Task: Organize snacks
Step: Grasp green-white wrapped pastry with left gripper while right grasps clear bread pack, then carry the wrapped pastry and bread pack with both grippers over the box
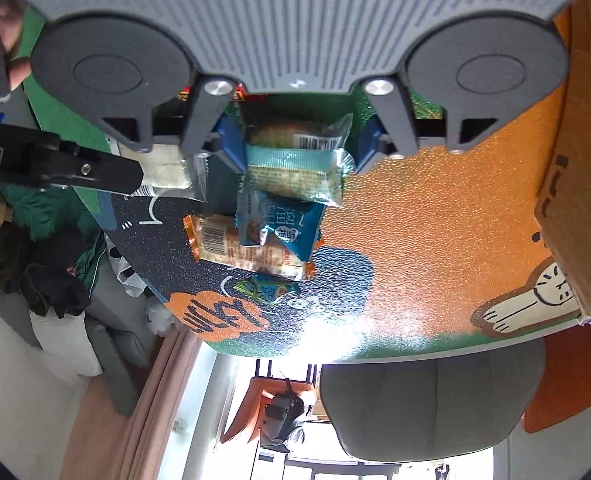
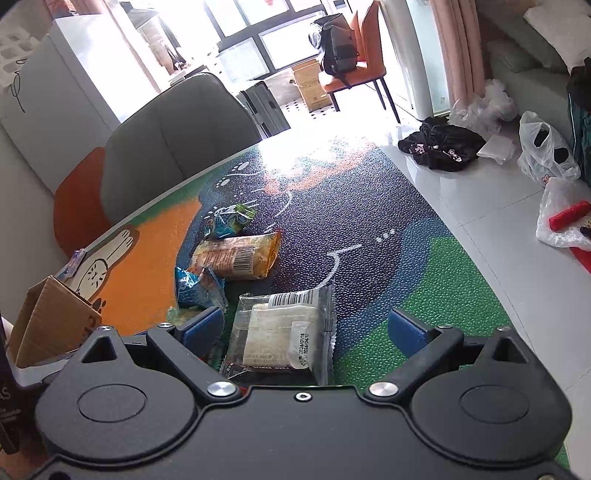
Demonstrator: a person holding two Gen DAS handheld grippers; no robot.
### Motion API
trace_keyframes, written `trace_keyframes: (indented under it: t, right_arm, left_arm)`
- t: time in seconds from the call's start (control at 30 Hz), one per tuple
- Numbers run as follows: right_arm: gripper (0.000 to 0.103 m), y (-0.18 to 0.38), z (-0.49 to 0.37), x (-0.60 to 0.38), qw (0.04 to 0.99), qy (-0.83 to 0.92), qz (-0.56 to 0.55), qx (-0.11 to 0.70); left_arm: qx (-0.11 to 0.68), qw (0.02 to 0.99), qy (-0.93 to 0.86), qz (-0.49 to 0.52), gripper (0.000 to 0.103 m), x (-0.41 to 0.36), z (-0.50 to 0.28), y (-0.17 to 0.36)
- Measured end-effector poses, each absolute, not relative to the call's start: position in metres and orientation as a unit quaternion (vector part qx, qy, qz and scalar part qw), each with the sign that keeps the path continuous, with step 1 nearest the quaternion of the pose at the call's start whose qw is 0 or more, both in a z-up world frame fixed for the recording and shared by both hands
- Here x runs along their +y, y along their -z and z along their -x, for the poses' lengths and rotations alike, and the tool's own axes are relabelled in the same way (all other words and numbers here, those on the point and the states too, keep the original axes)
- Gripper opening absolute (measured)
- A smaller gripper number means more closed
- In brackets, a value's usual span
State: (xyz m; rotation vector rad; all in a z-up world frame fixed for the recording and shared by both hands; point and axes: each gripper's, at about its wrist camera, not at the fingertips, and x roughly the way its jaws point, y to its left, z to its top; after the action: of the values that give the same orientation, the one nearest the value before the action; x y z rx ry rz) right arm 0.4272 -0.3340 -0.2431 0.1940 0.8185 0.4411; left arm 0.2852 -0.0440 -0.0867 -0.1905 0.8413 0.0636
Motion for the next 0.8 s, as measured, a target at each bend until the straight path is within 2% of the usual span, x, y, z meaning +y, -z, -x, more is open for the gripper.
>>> trace_keyframes:
  t: [0.63,0.67,0.7,0.73,0.8]
  right_arm:
    - [0.097,0.257,-0.424,-0.284,0.899,-0.185,0.009,0.398]
    - [0.093,0.257,-0.423,-0.282,0.902,-0.181,0.02,0.392]
    - [0.078,0.257,-0.42,-0.279,0.906,-0.175,0.036,0.384]
    - [0.07,0.256,-0.418,-0.278,0.909,-0.168,0.052,0.379]
    - [0.065,0.254,-0.416,-0.281,0.908,-0.175,0.051,0.378]
  left_arm:
    - [0.394,0.907,-0.055,0.138,0.054,0.007,-0.247,0.076]
    - [0.394,0.907,-0.056,0.139,0.054,0.009,-0.245,0.076]
    - [0.394,0.907,-0.056,0.14,0.054,0.01,-0.244,0.075]
    - [0.392,0.907,-0.056,0.141,0.054,0.011,-0.242,0.074]
    - [0.39,0.908,-0.056,0.141,0.054,0.012,-0.238,0.072]
